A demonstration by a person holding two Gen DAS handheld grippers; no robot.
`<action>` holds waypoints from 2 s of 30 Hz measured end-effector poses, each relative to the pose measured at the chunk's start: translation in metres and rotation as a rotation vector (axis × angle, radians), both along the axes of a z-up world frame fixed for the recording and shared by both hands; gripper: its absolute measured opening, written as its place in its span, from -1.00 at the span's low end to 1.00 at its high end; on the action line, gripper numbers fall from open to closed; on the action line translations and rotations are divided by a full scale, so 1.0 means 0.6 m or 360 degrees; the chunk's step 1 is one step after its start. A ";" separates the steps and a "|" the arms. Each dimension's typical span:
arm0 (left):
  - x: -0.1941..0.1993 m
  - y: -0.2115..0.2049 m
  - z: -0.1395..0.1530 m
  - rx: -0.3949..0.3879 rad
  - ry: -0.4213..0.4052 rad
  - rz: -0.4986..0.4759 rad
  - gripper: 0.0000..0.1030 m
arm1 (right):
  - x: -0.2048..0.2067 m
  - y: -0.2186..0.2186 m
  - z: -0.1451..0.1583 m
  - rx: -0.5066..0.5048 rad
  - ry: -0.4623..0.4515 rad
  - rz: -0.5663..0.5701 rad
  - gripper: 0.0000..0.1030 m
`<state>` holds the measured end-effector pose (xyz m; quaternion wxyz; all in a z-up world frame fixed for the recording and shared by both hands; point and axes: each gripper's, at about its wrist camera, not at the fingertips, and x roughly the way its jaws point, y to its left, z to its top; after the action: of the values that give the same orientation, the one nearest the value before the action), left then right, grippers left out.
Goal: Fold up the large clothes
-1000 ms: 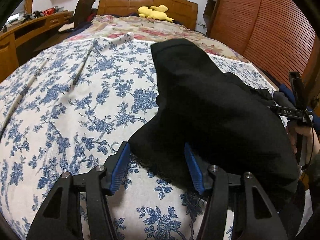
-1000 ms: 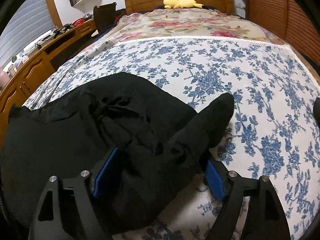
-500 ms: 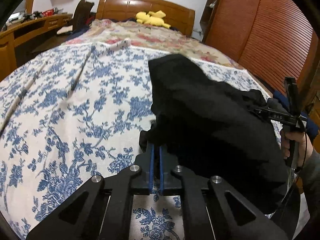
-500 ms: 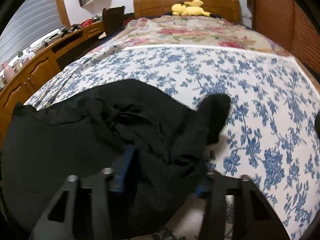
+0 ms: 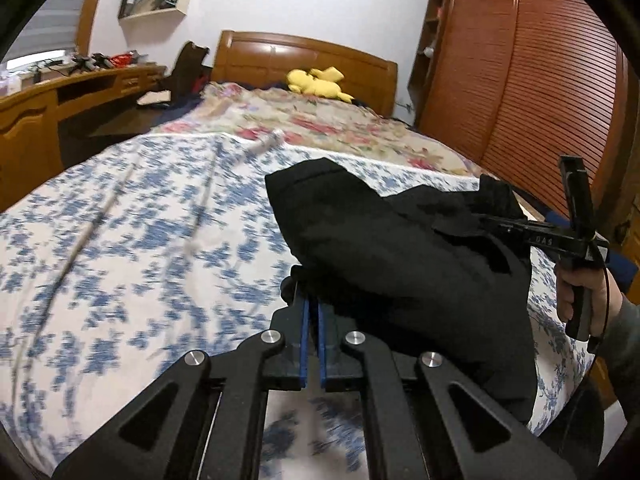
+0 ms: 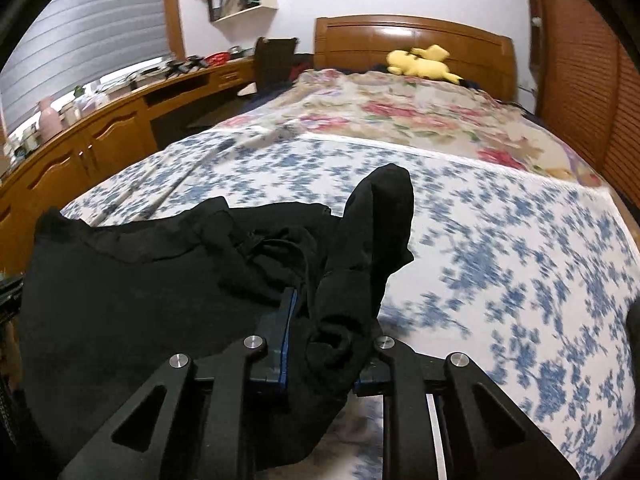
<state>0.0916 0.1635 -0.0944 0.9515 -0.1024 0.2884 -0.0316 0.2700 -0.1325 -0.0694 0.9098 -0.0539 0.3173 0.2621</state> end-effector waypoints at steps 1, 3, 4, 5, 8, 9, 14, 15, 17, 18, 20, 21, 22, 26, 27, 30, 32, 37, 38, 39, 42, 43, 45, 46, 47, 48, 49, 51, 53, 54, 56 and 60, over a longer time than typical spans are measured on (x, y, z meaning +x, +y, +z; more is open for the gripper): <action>-0.008 0.009 0.002 0.0005 -0.0008 0.0018 -0.92 | -0.001 0.013 0.001 -0.0005 0.0001 0.0023 -0.59; -0.021 0.029 0.006 0.0014 -0.0007 0.0065 -0.92 | 0.000 0.037 0.003 -0.0016 0.0002 0.0063 -0.59; -0.022 0.036 0.008 0.0028 -0.0002 0.0079 -0.92 | 0.000 0.049 0.005 -0.0026 -0.0001 0.0079 -0.59; -0.025 0.044 0.010 0.0039 -0.0005 0.0095 -0.92 | 0.004 0.057 0.005 -0.0030 -0.0001 0.0092 -0.59; -0.044 0.068 0.017 0.0042 -0.0025 0.0132 -0.92 | 0.005 0.088 0.009 -0.0025 0.0000 0.0132 -0.60; -0.051 0.078 0.019 0.0048 -0.0036 0.0147 -0.92 | 0.008 0.102 0.010 -0.0026 -0.0001 0.0144 -0.60; -0.080 0.127 0.020 0.0065 -0.0042 0.0215 -0.92 | 0.011 0.166 0.016 -0.0035 -0.0016 0.0232 -0.60; -0.086 0.139 0.021 0.0071 -0.0042 0.0229 -0.92 | 0.013 0.177 0.015 -0.0034 -0.0016 0.0249 -0.60; -0.097 0.158 0.021 0.0074 -0.0042 0.0261 -0.92 | 0.018 0.200 0.011 -0.0035 -0.0014 0.0282 -0.60; -0.105 0.169 0.020 0.0073 -0.0043 0.0274 -0.92 | 0.020 0.211 0.009 -0.0037 -0.0012 0.0296 -0.60; -0.118 0.191 0.016 0.0066 -0.0038 0.0301 -0.92 | 0.027 0.231 0.002 -0.0043 -0.0006 0.0324 -0.60; -0.122 0.197 0.014 0.0063 -0.0034 0.0308 -0.92 | 0.030 0.240 0.001 -0.0047 -0.0007 0.0333 -0.60; -0.127 0.207 0.010 0.0055 -0.0030 0.0317 -0.92 | 0.033 0.250 0.000 -0.0049 -0.0008 0.0343 -0.60; -0.143 0.229 0.009 0.0073 -0.0037 0.0345 -0.92 | 0.051 0.292 0.002 -0.0070 -0.0054 0.0401 -0.61; -0.144 0.235 0.012 0.0076 -0.0042 0.0355 -0.92 | 0.053 0.303 0.006 -0.0081 -0.0075 0.0418 -0.62; -0.150 0.257 0.021 0.0098 -0.0064 0.0398 -0.92 | 0.054 0.340 0.019 -0.0085 -0.0109 0.0475 -0.63; -0.155 0.280 0.030 0.0119 -0.0074 0.0446 -0.92 | 0.054 0.371 0.029 -0.0097 -0.0145 0.0515 -0.63; -0.180 0.346 0.048 0.0192 -0.0079 0.0585 -0.92 | 0.059 0.476 0.052 -0.0109 -0.0191 0.0637 -0.63; -0.188 0.361 0.050 0.0208 -0.0076 0.0619 -0.92 | 0.060 0.502 0.054 -0.0107 -0.0194 0.0668 -0.63; -0.194 0.375 0.051 0.0223 -0.0070 0.0652 -0.92 | 0.061 0.528 0.057 -0.0107 -0.0199 0.0698 -0.63; -0.216 0.420 0.053 0.0261 -0.0047 0.0753 -0.92 | 0.065 0.609 0.053 -0.0127 -0.0215 0.0779 -0.63; -0.225 0.434 0.052 0.0274 -0.0039 0.0786 -0.92 | 0.066 0.630 0.053 -0.0131 -0.0220 0.0799 -0.63; -0.240 0.457 0.048 0.0297 -0.0025 0.0845 -0.92 | 0.064 0.675 0.053 -0.0120 -0.0231 0.0843 -0.63; -0.250 0.470 0.045 0.0306 -0.0015 0.0885 -0.92 | 0.065 0.692 0.052 -0.0111 -0.0236 0.0863 -0.63; -0.256 0.480 0.043 0.0309 -0.0008 0.0912 -0.92 | 0.066 0.709 0.051 -0.0104 -0.0242 0.0880 -0.63; -0.261 0.488 0.040 0.0311 -0.0003 0.0939 -0.92 | 0.068 0.723 0.048 -0.0096 -0.0247 0.0899 -0.63; -0.269 0.499 0.035 0.0312 0.0005 0.0977 -0.92 | 0.074 0.740 0.044 -0.0090 -0.0256 0.0912 -0.62; -0.276 0.514 0.028 0.0307 0.0024 0.1020 -0.92 | 0.079 0.768 0.036 -0.0092 -0.0277 0.0934 -0.62; -0.282 0.528 0.014 0.0287 0.0051 0.1056 -0.92 | 0.080 0.798 0.028 -0.0114 -0.0304 0.0943 -0.61; -0.282 0.533 0.007 0.0282 0.0070 0.1069 -0.92 | 0.080 0.810 0.023 -0.0126 -0.0313 0.0944 -0.59; -0.279 0.539 -0.009 0.0276 0.0118 0.1079 -0.92 | 0.071 0.819 0.008 -0.0177 -0.0305 0.0931 -0.55; -0.280 0.545 -0.033 0.0246 0.0175 0.1091 -0.92 | 0.091 0.812 -0.018 -0.0217 -0.0191 0.0836 -0.19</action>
<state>-0.0765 0.4906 -0.1143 0.8948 -0.1225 0.2894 0.3171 0.3246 0.3545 -0.0804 0.8222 -0.2109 0.2547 0.4632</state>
